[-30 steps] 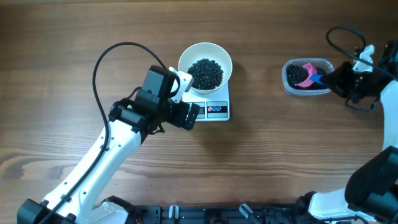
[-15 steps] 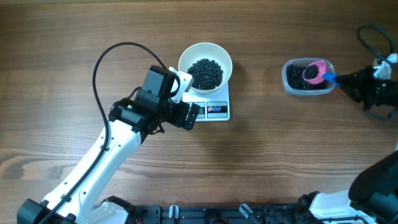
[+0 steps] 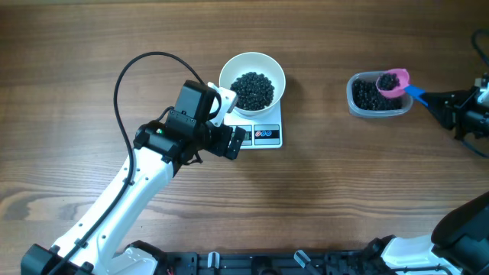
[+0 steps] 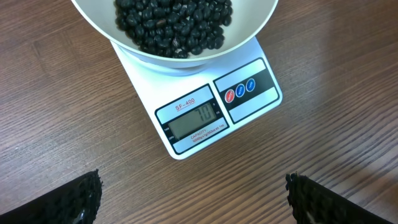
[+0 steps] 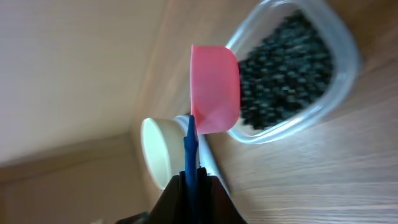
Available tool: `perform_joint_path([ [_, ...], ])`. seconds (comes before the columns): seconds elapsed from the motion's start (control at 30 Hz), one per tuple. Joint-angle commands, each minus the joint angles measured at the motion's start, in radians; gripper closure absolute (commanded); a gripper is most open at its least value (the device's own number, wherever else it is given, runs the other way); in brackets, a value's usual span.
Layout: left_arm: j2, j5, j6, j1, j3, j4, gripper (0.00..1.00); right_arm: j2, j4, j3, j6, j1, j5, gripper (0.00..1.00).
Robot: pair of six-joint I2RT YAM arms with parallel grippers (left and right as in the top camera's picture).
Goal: Scoop item into bowl and weigh 150g on scale
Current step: 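Lift the filled scoop from the tub with the right gripper, then carry the filled pink scoop over the white bowl with the right gripper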
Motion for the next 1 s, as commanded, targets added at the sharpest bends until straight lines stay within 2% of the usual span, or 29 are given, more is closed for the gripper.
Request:
perform_joint_path([
  [0.0,-0.009,0.012,0.008,0.005,0.016,0.003,0.00,0.010,-0.002,0.003,-0.001,0.005,-0.162,0.96],
  [0.2,-0.009,0.012,0.008,0.005,0.016,0.003,0.00,0.010,0.000,0.003,0.000,0.057,-0.251,0.96],
  [0.47,-0.009,0.012,0.008,0.005,0.016,0.003,0.00,0.010,0.063,0.003,0.002,0.294,-0.263,0.96],
  [0.77,-0.009,0.012,0.008,0.005,0.016,0.003,0.00,0.010,0.331,0.003,0.000,0.576,-0.251,0.96],
  [0.97,-0.009,0.012,0.008,0.005,0.016,0.003,0.00,0.010,0.510,0.003,0.000,0.716,-0.050,0.96],
])
